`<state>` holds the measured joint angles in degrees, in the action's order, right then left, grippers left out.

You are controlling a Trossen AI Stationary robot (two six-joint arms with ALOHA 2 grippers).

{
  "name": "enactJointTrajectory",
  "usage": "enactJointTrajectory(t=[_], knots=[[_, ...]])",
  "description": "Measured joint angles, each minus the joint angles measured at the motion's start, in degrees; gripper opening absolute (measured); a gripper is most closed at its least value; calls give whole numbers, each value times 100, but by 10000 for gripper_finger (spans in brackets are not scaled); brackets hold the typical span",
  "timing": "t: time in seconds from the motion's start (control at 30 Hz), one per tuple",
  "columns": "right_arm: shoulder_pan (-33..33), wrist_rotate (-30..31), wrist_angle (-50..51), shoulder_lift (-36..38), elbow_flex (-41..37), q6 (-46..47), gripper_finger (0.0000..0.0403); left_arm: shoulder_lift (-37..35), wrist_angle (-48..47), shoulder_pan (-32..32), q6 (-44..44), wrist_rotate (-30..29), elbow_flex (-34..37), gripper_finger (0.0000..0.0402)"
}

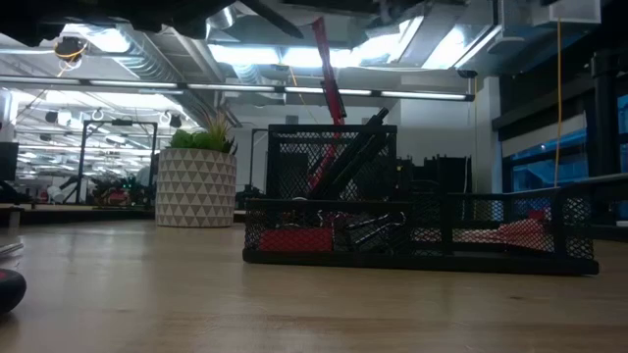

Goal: Pick and place office supplies into organizer
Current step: Put the black pen into the black desk organizer

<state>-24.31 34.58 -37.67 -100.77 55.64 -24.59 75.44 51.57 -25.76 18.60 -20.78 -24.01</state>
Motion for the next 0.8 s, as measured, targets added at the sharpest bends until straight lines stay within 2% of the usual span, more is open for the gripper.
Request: enactJointTrajectory(t=[0.17, 0.33, 0.5, 0.6, 0.7, 0.8], knots=[[-487, 1300, 556, 330, -2, 34, 235, 0, 4, 0, -154, -2, 0, 35], [-969, 2087, 1165, 583, -2, 320, 236, 0, -49, 115, -550, -3, 0, 35], [-1169, 2512, 1557, 612, -2, 610, 236, 0, -139, 442, -960, 4, -2, 33], [-1168, 2542, 1853, 612, -2, 838, 236, 0, -528, 636, -1237, 381, -162, 33], [-1144, 2545, 1997, 612, -2, 954, 236, 0, -1477, 736, -1393, 716, -573, 33], [-1143, 2550, 2065, 610, -2, 953, 236, 0, -2532, 765, -1485, 726, -1017, 33]])
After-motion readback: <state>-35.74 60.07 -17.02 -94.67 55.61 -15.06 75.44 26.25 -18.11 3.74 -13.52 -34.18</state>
